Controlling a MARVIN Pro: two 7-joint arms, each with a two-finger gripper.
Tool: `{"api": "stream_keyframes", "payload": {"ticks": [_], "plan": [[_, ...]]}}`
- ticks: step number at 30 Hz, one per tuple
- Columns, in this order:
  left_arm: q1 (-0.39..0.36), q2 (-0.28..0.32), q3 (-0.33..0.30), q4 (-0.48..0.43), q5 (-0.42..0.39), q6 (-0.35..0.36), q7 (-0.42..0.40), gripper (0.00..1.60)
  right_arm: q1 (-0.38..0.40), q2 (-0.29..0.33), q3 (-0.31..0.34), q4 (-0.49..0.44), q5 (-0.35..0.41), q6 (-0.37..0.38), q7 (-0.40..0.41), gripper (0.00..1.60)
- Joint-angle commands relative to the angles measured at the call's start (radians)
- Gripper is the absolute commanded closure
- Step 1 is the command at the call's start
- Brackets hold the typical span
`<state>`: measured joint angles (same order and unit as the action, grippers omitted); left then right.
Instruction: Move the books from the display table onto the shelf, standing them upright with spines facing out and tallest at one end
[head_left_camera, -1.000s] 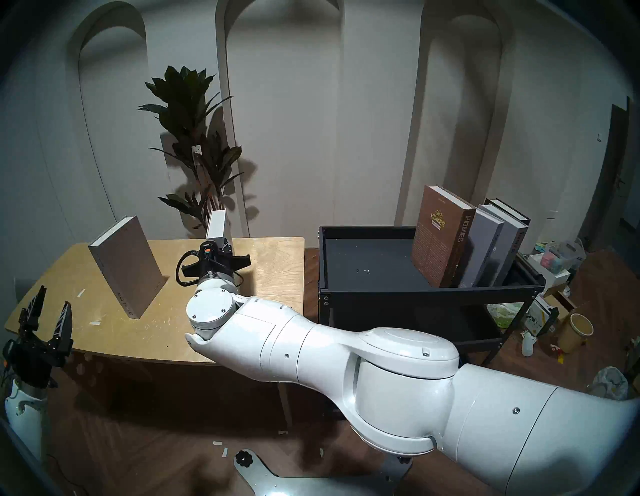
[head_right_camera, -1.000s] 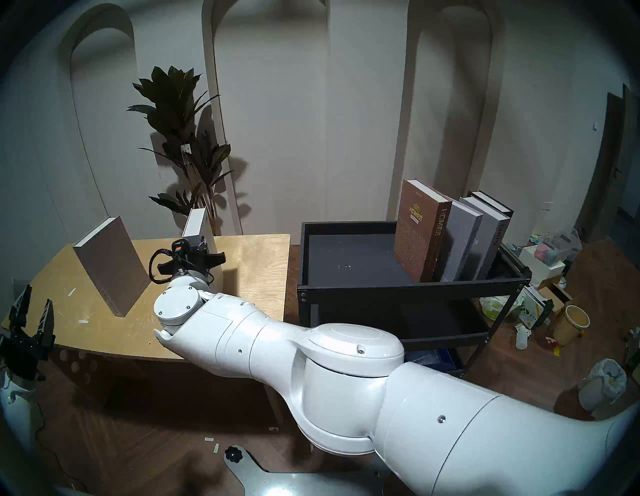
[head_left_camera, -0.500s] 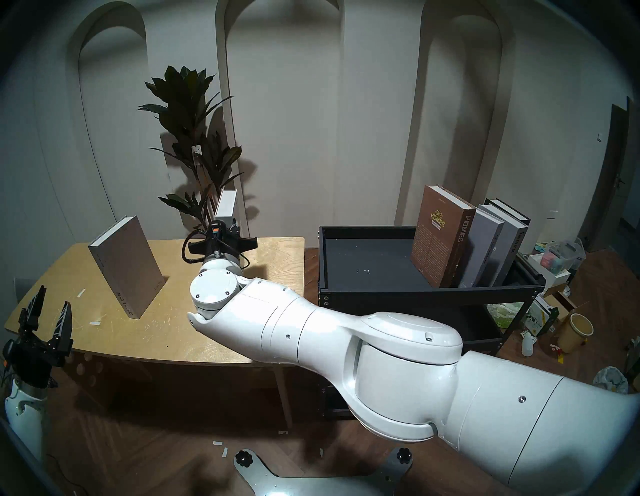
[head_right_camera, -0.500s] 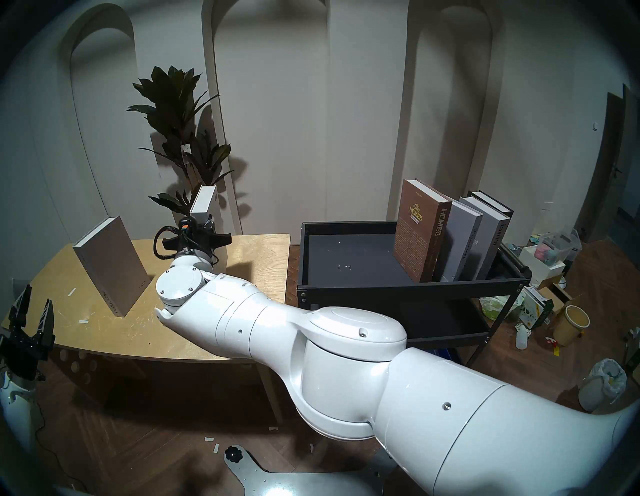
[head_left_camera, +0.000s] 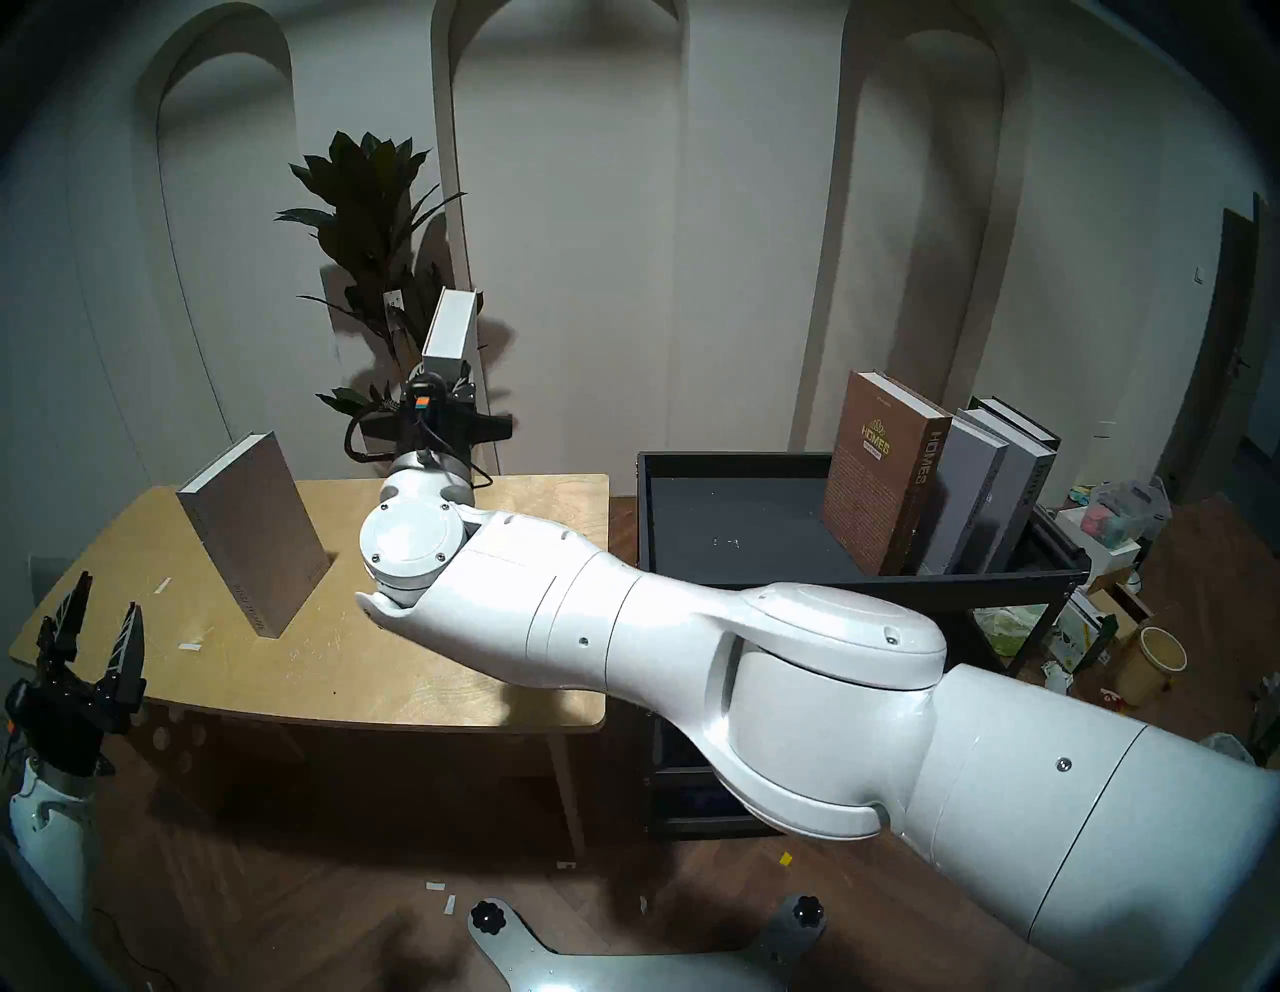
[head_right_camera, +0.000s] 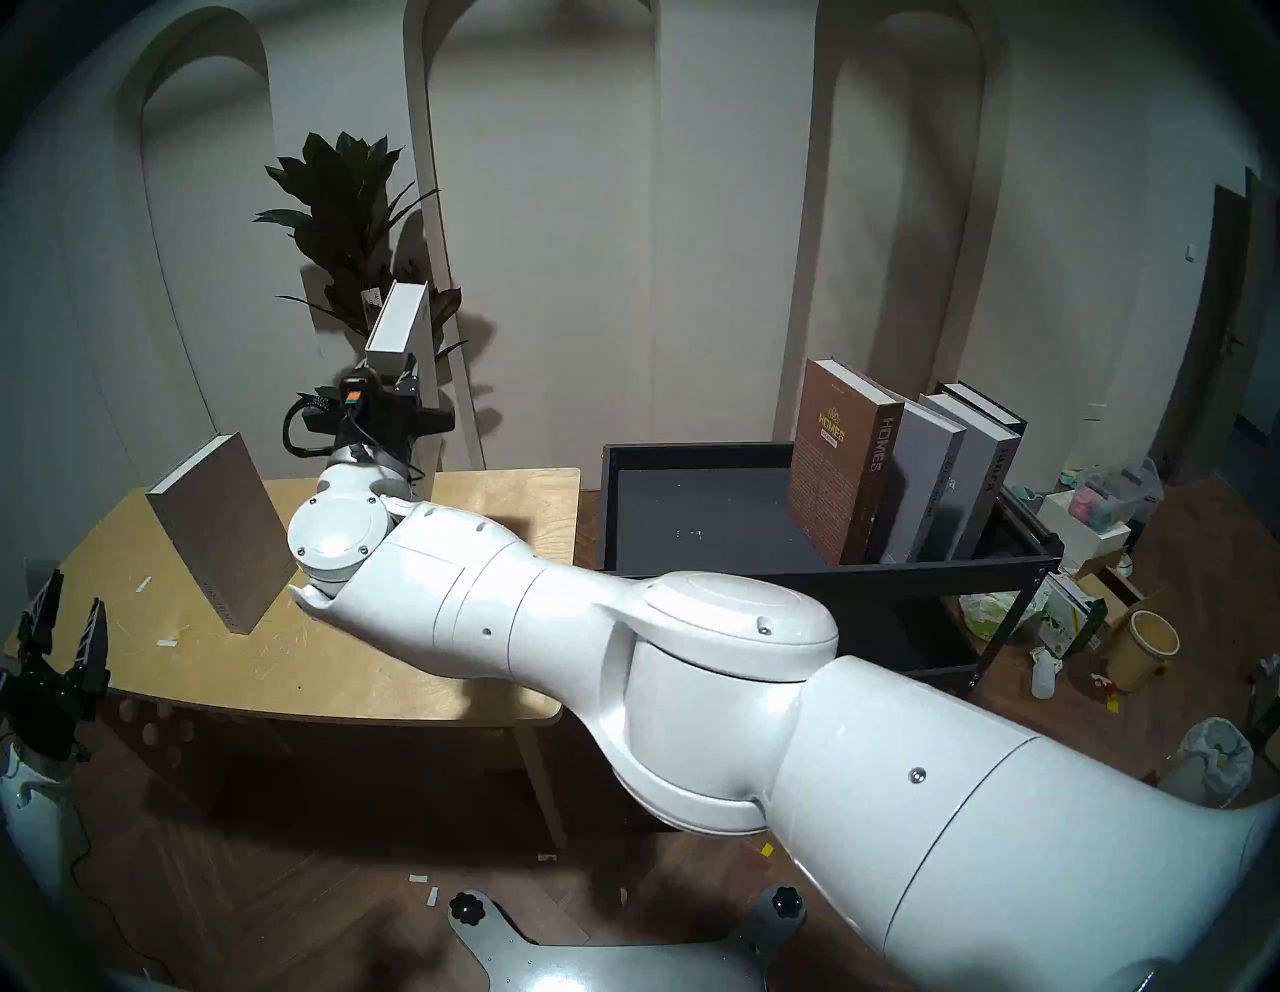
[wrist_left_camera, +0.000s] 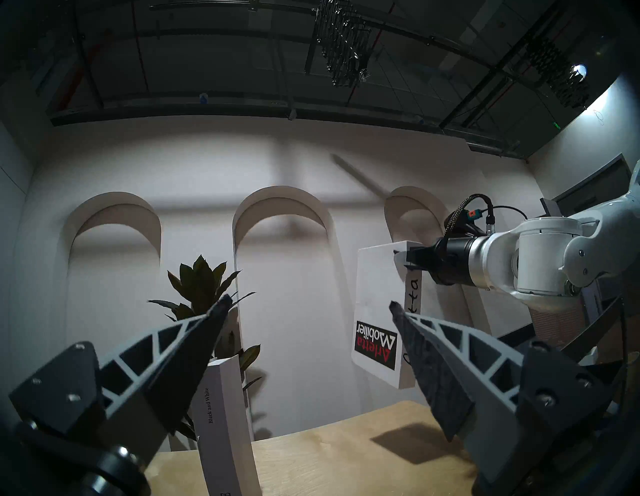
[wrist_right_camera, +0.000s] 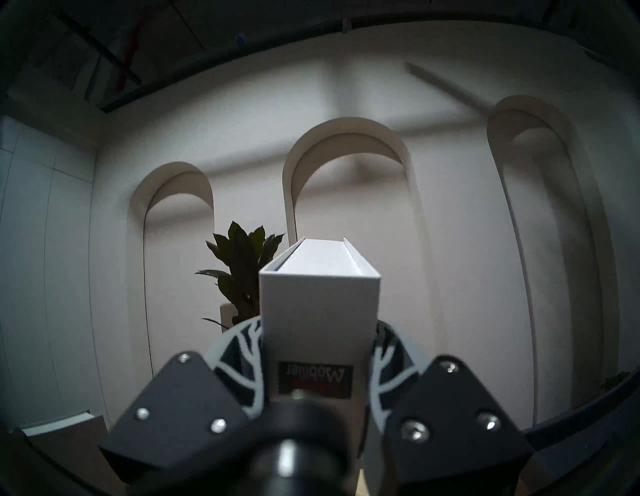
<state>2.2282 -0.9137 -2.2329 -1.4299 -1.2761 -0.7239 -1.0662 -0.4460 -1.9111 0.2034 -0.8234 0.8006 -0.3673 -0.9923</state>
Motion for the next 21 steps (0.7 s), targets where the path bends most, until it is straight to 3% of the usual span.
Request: {"api": "stream_keyframes", "payload": {"ticks": [1, 14, 21], "plan": [[0.001, 0.007, -0.011, -0.005, -0.001, 0.0, 0.0, 0.0, 0.108, 0.095, 0.062, -0.064, 0.011, 0.075, 0.044, 1.6], [-0.001, 0.006, -0.009, -0.004, -0.001, -0.001, 0.0, 0.0, 0.226, 0.18, 0.212, -0.025, 0.083, 0.347, 0.275, 1.6], [0.0, 0.006, -0.01, -0.005, -0.001, 0.0, 0.0, 0.0, 0.283, 0.239, 0.215, -0.037, 0.119, 0.479, 0.391, 1.6]]}}
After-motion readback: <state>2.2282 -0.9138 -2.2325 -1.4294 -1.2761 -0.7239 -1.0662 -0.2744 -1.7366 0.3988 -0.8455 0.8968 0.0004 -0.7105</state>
